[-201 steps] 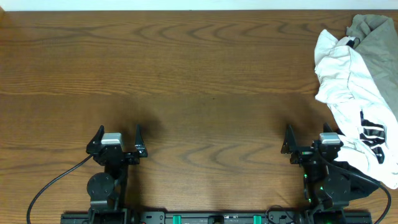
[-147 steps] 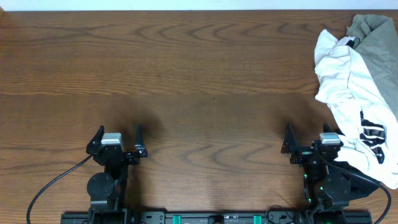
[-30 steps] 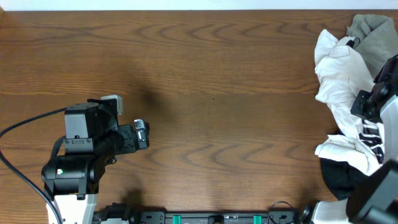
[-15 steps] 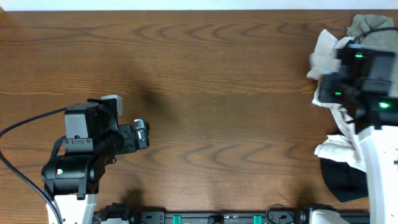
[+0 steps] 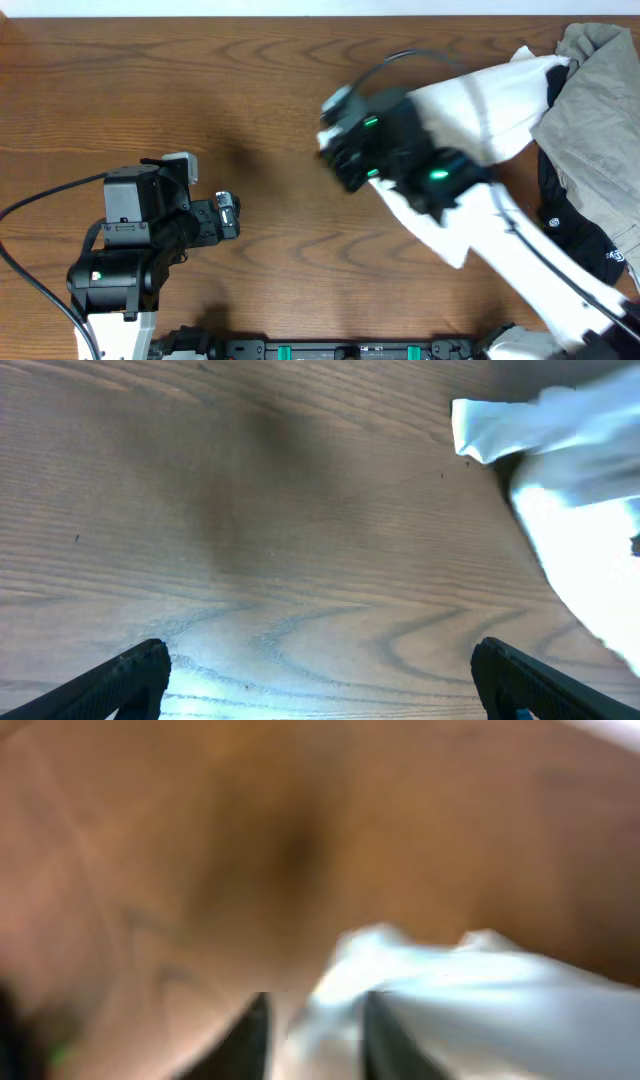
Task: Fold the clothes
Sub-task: 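Pull the white shirt leftward out of the pile with the right gripper, then reach the left gripper to the shirt's left end and grasp it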
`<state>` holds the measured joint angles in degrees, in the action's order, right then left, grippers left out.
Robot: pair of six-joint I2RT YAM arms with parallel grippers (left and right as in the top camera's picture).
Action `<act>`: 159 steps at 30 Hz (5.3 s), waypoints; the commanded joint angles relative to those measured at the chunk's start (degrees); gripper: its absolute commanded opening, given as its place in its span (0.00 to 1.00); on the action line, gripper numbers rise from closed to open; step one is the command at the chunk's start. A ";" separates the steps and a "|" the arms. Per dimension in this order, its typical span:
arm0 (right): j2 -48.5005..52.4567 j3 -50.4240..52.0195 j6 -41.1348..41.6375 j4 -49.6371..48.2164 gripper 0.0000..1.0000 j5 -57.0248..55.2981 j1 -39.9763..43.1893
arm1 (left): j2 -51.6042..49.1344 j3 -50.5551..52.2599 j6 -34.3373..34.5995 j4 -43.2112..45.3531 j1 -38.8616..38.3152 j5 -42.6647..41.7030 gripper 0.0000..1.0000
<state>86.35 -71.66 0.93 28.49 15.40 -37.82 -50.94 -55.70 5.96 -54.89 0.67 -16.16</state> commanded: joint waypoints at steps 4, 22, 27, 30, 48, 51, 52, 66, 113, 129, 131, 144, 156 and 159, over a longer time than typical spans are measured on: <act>0.15 -1.01 3.87 1.64 0.44 -18.23 -1.42 | 0.09 -1.16 -0.55 0.09 0.28 -0.11 0.98; -3.67 6.10 4.13 32.85 0.62 -13.11 14.93 | -4.31 -0.74 1.66 1.18 0.11 -11.30 0.98; -2.19 14.10 4.39 28.30 0.62 -12.98 13.88 | -8.07 -0.74 1.86 1.16 0.11 -11.34 0.98; -1.66 19.28 4.98 23.32 0.60 -13.05 13.86 | -9.73 -0.74 1.86 1.14 0.11 -11.37 0.98; -1.68 29.99 5.20 7.30 0.01 1.03 9.94 | -10.47 -0.74 1.84 1.16 0.11 -11.32 0.98; -1.68 28.89 5.27 2.14 0.01 5.16 4.44 | -10.47 -0.74 1.84 1.16 0.11 -11.32 0.98; -1.68 28.26 5.49 0.00 0.01 5.81 1.55 | -10.47 -0.74 1.84 1.16 0.11 -11.30 0.98; -1.68 25.88 7.32 -13.66 0.01 5.62 -20.17 | -10.49 -0.74 1.84 1.20 0.13 -11.28 0.98; -9.84 21.29 20.04 11.82 0.54 -22.91 10.45 | -43.01 2.36 12.44 18.60 -42.27 6.10 0.86; -9.84 21.31 20.04 11.82 0.55 -22.91 10.45 | -43.52 2.36 12.41 25.88 -47.12 5.92 0.83; -9.84 21.31 20.04 12.07 0.54 -22.91 10.45 | -43.52 2.36 12.46 25.73 -47.39 8.76 0.80; -9.84 21.31 20.04 12.55 0.54 -22.88 10.45 | -43.67 2.38 18.64 25.64 -47.36 12.83 0.79; -9.84 21.31 20.04 13.55 0.55 -22.88 10.45 | -50.71 2.56 22.49 25.46 -47.36 14.08 0.74; -9.84 21.31 20.04 13.81 0.55 -22.88 10.45 | -50.64 2.56 22.47 25.44 -47.36 14.08 0.71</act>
<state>76.82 -49.80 20.21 42.22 -7.14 -27.66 -99.98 -54.02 27.11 -29.23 -46.78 -2.57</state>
